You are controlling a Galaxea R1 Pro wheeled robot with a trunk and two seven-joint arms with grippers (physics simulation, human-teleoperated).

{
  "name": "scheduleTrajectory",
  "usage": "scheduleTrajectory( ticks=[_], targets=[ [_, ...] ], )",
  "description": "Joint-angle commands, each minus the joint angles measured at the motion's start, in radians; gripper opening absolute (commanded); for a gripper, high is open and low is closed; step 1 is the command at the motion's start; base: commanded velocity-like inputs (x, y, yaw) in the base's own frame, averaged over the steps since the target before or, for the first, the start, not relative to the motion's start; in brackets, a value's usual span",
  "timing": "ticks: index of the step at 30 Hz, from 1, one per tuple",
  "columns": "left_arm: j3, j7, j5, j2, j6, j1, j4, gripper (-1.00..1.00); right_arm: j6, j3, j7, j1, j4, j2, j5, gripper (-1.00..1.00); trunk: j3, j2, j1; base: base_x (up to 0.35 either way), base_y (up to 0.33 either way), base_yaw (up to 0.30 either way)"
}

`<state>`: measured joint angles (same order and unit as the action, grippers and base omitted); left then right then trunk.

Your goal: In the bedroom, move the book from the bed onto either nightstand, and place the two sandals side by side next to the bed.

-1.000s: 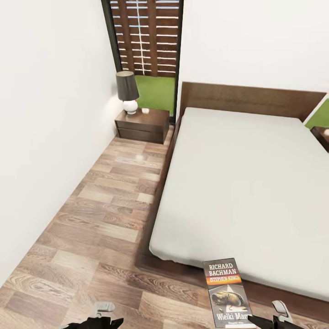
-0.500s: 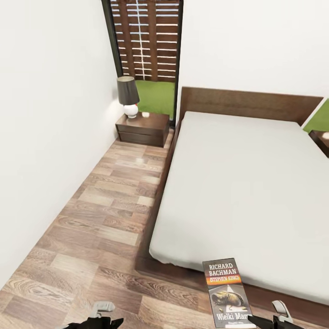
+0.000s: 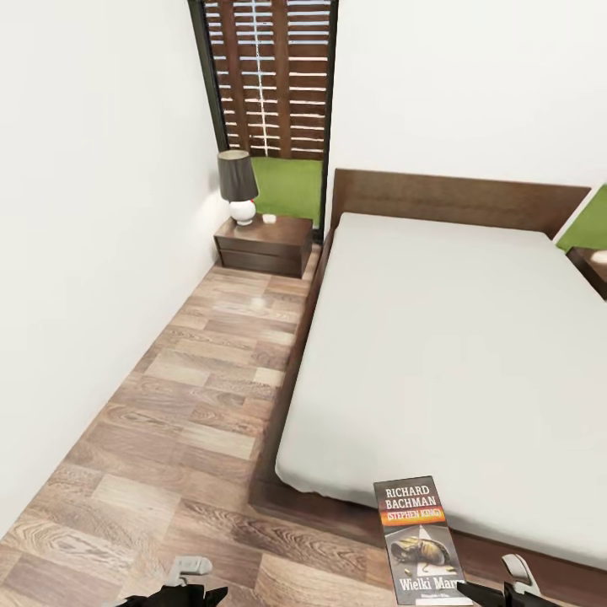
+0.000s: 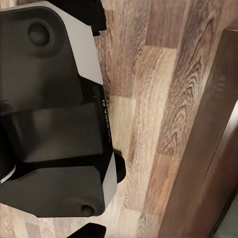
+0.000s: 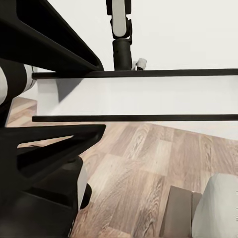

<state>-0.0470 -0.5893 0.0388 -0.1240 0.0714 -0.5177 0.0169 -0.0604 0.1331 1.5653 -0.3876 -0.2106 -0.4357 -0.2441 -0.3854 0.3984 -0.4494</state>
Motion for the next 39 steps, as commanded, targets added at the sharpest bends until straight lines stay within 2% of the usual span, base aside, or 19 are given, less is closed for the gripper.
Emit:
scheduleTrajectory(
  ticks=[1, 39],
  targets=[
    [-0.004, -0.005, 0.003, 0.000, 0.001, -0.001, -0.002, 1.00, -0.007, -0.001, 0.004, -0.001, 0.000, 0.000, -0.003, -1.00, 0.000, 0.002, -0.001, 0.000, 0.000, 0.000],
    [-0.004, -0.004, 0.003, 0.000, 0.001, -0.001, -0.002, 1.00, -0.007, -0.001, 0.003, -0.001, 0.000, 0.000, -0.003, -1.00, 0.062, 0.002, -0.001, 0.000, 0.000, 0.000]
  ],
)
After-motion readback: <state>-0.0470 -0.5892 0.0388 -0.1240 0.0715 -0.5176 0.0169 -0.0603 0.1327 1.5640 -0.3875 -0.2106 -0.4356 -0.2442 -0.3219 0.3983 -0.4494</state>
